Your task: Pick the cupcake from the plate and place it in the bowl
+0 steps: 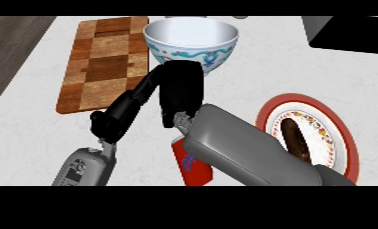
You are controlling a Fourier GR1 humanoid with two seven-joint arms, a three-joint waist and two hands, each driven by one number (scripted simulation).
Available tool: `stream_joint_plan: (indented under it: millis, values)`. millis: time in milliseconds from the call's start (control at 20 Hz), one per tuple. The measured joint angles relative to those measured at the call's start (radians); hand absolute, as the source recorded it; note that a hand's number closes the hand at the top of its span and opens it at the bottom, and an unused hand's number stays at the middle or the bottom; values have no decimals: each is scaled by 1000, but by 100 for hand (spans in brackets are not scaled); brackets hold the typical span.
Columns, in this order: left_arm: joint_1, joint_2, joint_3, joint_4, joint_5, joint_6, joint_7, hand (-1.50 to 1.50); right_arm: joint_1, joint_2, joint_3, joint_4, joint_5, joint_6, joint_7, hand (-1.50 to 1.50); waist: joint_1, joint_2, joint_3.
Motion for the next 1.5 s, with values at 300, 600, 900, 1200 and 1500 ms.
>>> stream_joint_plan:
  millis: [300, 600, 900, 1200, 1500]
  values:
    - [7, 3, 15, 0, 1, 7, -5, 0, -154, 9, -31, 20, 82, -130, 25, 150, -13, -3, 2]
    - [26, 7, 18, -15, -1, 8, -10, 0, -251, 11, -112, 93, 107, -230, 30, 150, -31, -2, 2]
    - [49, 19, 36, -21, -8, 12, -33, 0, -292, 13, -126, 248, 153, -289, 23, 150, -56, -1, 3]
    - [73, 29, 52, -45, -2, 7, -30, 0, -310, 14, -158, 418, 260, -346, -10, 150, -75, -2, 3]
    - [90, 33, 54, -77, -2, 6, -10, 0, -262, 8, -266, 537, 194, -363, -75, 150, -83, 0, 4]
